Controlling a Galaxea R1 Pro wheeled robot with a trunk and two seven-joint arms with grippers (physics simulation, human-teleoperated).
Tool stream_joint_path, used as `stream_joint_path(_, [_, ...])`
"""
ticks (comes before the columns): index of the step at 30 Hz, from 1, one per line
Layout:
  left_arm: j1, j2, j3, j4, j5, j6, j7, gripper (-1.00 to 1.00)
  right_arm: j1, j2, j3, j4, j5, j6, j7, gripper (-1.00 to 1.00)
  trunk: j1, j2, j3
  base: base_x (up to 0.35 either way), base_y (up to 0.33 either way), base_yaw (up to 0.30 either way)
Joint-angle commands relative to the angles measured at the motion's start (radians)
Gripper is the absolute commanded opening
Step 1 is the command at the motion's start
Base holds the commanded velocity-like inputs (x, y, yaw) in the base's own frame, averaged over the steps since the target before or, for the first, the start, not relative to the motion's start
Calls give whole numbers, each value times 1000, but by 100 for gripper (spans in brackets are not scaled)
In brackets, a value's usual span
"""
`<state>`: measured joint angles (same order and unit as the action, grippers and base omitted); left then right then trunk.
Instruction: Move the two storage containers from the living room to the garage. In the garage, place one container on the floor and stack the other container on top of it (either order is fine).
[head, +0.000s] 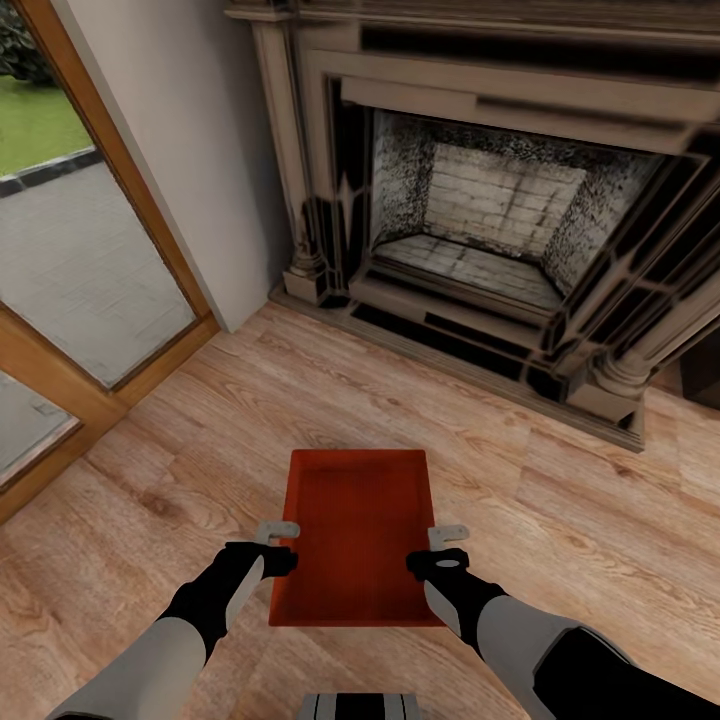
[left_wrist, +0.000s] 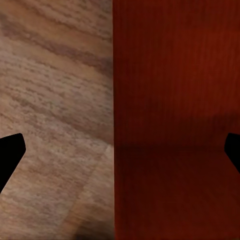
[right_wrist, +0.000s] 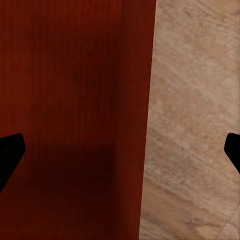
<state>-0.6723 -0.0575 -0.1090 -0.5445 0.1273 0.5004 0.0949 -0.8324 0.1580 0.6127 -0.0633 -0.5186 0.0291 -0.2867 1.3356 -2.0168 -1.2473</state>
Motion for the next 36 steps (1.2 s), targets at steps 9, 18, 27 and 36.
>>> stream_joint_path(9, [0,-2,-6,-2,11,5,11,100,0,0,9,-1,-8,3,-5,100,19,-35,-16,0,0,0])
stream_joint_path(18, [0,0,-5,-1,11,5,11,100,-1,0,9,-1,-8,3,-5,100,54,-98,-44,0,0,0])
stream_joint_path(27, [0,-1,-5,0,11,4,11,100,-1,0,9,-1,-8,3,-5,100,69,-126,-57,0,0,0])
stream_joint_path(36, [0,-1,-5,-3,11,3,11,100,-1,0,9,-1,-8,3,-5,100,96,-175,-79,0,0,0])
